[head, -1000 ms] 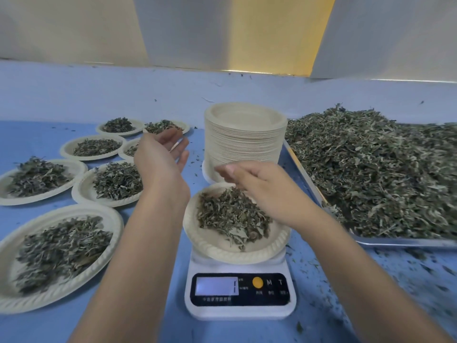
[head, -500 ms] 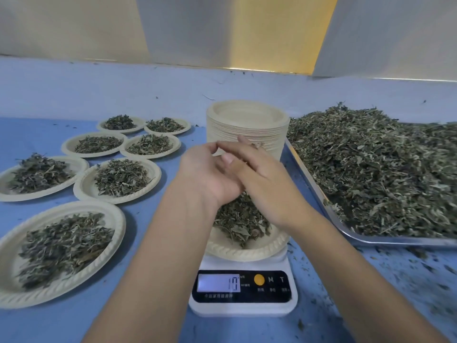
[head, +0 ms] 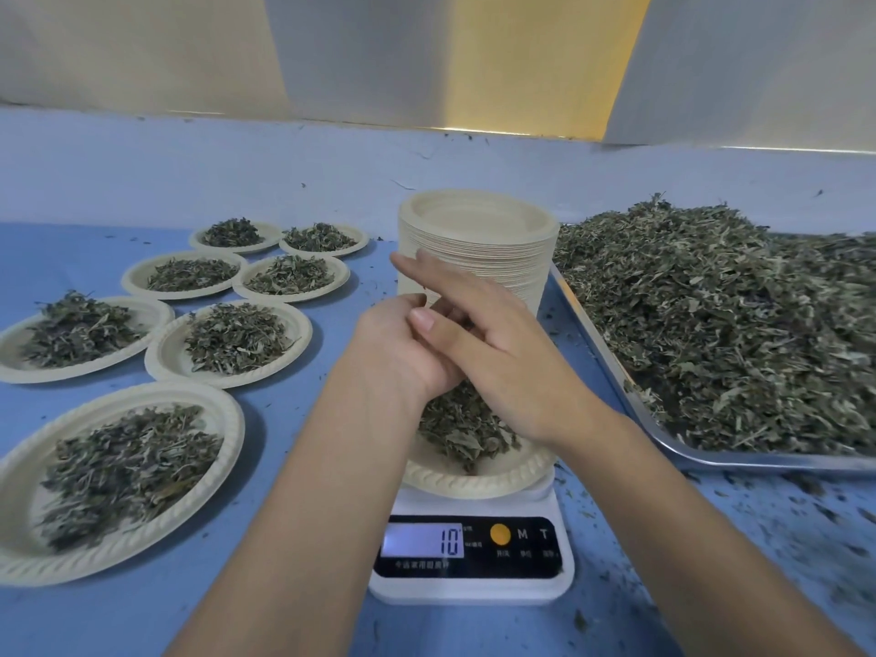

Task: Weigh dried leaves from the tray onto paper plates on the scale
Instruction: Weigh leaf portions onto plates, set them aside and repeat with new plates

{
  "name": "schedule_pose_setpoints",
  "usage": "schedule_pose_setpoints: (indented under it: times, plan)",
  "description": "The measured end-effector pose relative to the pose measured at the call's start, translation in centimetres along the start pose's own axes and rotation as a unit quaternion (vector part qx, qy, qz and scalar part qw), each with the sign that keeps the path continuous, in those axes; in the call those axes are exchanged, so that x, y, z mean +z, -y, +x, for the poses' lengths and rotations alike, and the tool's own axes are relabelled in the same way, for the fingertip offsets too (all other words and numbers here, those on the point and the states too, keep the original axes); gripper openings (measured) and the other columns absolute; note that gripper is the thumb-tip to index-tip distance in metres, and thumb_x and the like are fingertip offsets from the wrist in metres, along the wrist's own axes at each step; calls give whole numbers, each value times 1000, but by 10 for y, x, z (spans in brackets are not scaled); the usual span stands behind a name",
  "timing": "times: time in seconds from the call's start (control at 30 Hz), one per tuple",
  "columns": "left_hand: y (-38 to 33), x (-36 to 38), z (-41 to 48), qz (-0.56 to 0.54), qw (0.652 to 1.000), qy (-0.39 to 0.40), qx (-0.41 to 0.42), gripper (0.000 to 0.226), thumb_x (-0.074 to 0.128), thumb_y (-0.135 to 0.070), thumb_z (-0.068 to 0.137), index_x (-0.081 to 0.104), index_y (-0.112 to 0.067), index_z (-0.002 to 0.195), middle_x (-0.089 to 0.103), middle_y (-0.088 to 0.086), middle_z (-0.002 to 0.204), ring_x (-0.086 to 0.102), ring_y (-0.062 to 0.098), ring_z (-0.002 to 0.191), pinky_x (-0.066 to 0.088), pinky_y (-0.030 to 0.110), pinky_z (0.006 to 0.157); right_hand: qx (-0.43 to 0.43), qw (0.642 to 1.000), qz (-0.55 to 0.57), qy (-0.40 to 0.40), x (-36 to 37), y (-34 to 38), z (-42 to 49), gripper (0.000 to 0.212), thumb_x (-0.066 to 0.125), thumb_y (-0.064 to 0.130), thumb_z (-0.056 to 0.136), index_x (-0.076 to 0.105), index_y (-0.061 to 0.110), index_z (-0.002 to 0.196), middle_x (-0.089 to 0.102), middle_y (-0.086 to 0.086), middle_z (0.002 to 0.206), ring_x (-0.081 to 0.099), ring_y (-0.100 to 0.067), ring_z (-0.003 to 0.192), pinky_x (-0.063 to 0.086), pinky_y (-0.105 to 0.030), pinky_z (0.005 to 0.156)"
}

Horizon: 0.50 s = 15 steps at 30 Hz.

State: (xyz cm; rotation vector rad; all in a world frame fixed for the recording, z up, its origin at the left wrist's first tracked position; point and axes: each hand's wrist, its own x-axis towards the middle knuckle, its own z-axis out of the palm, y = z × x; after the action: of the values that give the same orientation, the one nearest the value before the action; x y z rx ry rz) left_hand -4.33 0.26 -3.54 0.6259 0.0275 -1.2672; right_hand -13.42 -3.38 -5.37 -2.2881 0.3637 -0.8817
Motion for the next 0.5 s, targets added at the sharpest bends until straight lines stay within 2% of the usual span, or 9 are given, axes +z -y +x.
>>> schedule_pose_setpoints:
  times: [0.03,0.1,0.17,0.23,0.3,0.33,0.4,0.47,0.5]
  plan:
    - [-1,2,1,-42,999,14,-26,38,27,-15,100,51,3,78,53,16,78,54,29,74,45,33,81,-1,1000,-4,0,0,-1,1,42,47,36,93,47,41,135,35,15,150,23,16,132,13,-44,117]
    - [-3,3,-3,-72,996,19,-50,35,28,-12,98,51,7,80,56,20,76,52,31,75,40,37,76,-2,1000,-2,3,-1,-3,2,43,46,38,92,45,43,135,22,16,156,19,9,138,15,-41,118]
    - [-3,1,0,-47,997,7,-58,32,30,-12,98,54,3,83,60,18,68,56,27,68,49,35,66,-5,999,33,-7,-1,-5,1,43,45,35,95,44,38,138,33,15,151,31,5,135,24,-34,116]
    - [-4,-2,5,-50,998,-14,-23,30,32,-15,101,54,0,86,60,12,71,57,21,62,55,29,52,7,993,100,-56,-1,-8,3,37,46,26,97,51,31,134,56,17,128,47,4,123,35,-24,108]
    - [-10,-6,11,-50,998,-43,19,32,30,-17,103,55,0,92,61,10,84,59,20,72,56,27,67,38,982,151,-107,-4,-10,4,29,48,16,97,59,25,123,65,17,111,58,1,111,44,-20,98]
    - [-13,-8,11,-49,997,-53,31,36,30,-17,103,55,2,88,61,11,85,59,21,75,54,27,74,58,981,147,-114,-7,-12,5,25,50,13,96,64,24,114,69,13,105,63,1,101,48,-19,92]
    - [-19,-10,10,-51,995,-60,55,41,29,-17,103,55,3,80,60,11,79,59,22,73,50,28,75,110,987,79,-83,-12,-16,6,18,55,15,93,70,25,94,73,9,88,67,1,78,54,-23,79]
    - [-25,-11,8,-59,993,-64,73,42,28,-15,103,55,3,77,59,12,76,58,23,71,49,28,73,165,986,6,-19,-15,-20,5,11,62,24,88,73,25,88,73,9,78,66,-3,70,56,-28,77]
    - [-27,-12,8,-65,993,-65,80,42,28,-15,103,55,3,76,59,11,75,58,23,71,49,29,71,176,984,-30,7,-16,-21,4,11,67,32,84,74,26,88,71,12,74,64,0,69,55,-22,74]
